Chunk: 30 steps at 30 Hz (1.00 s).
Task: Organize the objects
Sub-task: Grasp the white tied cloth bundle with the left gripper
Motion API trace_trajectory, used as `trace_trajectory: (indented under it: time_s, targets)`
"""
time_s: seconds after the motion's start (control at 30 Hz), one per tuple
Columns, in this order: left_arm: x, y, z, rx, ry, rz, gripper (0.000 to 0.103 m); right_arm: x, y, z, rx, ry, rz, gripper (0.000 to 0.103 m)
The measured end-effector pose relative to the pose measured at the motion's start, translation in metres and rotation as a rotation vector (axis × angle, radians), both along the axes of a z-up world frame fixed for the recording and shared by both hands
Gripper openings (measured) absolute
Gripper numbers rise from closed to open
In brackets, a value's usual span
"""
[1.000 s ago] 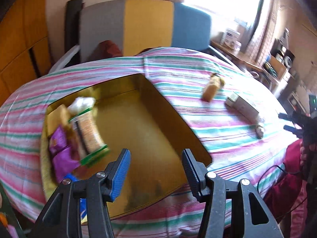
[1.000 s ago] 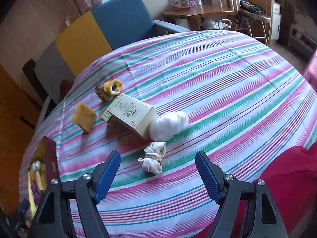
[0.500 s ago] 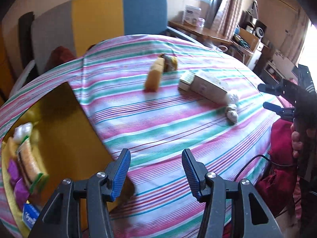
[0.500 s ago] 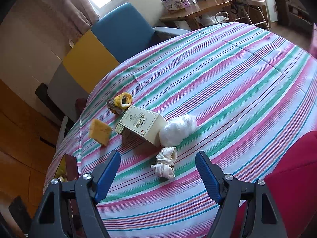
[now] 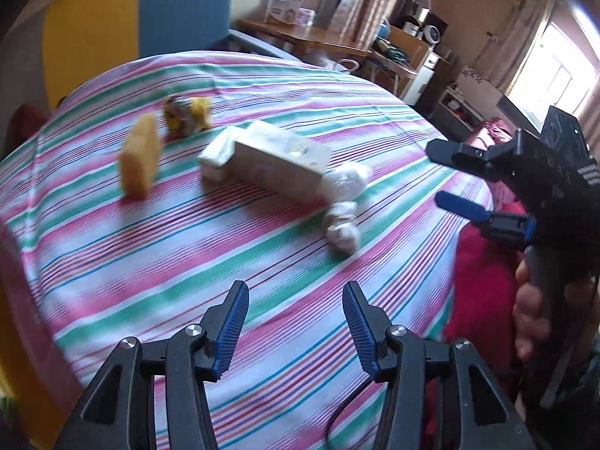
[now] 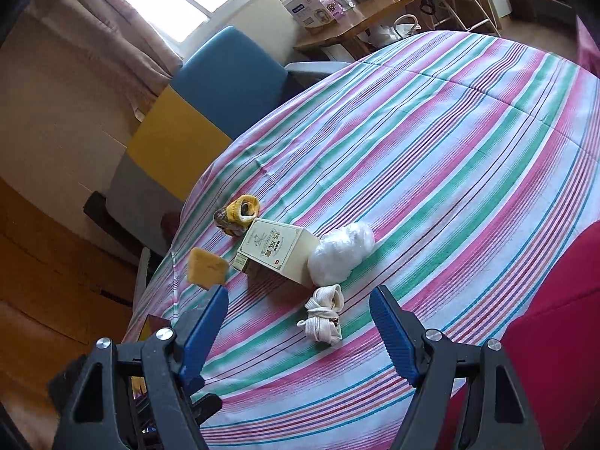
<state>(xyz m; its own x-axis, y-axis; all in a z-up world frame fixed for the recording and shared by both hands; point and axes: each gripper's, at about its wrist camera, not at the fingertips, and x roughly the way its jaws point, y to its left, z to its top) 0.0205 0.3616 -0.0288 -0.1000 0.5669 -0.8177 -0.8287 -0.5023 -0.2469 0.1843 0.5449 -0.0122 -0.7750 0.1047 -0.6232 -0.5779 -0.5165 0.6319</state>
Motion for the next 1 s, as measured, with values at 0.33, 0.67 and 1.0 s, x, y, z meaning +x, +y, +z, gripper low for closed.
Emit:
trace_trajectory:
  time_s: [0.33,0.67,1.0]
  targets:
    - [-0.004,0.091,-0.036,-0.07,-0.049,-0.086,0.053,0.003,0.003,-0.002,-0.022,0.036,0.007,0.079]
    - [-0.015,0.092,-0.059,-0.092,0.002,-0.06,0.031,0.0,0.005,-0.003,-0.03,0.022,0.008,0.079]
    - [-0.013,-0.021,-0.057,-0.069,0.025,0.034,0.031,-0.012,0.004,-0.009,-0.04,-0.057,0.053,0.079]
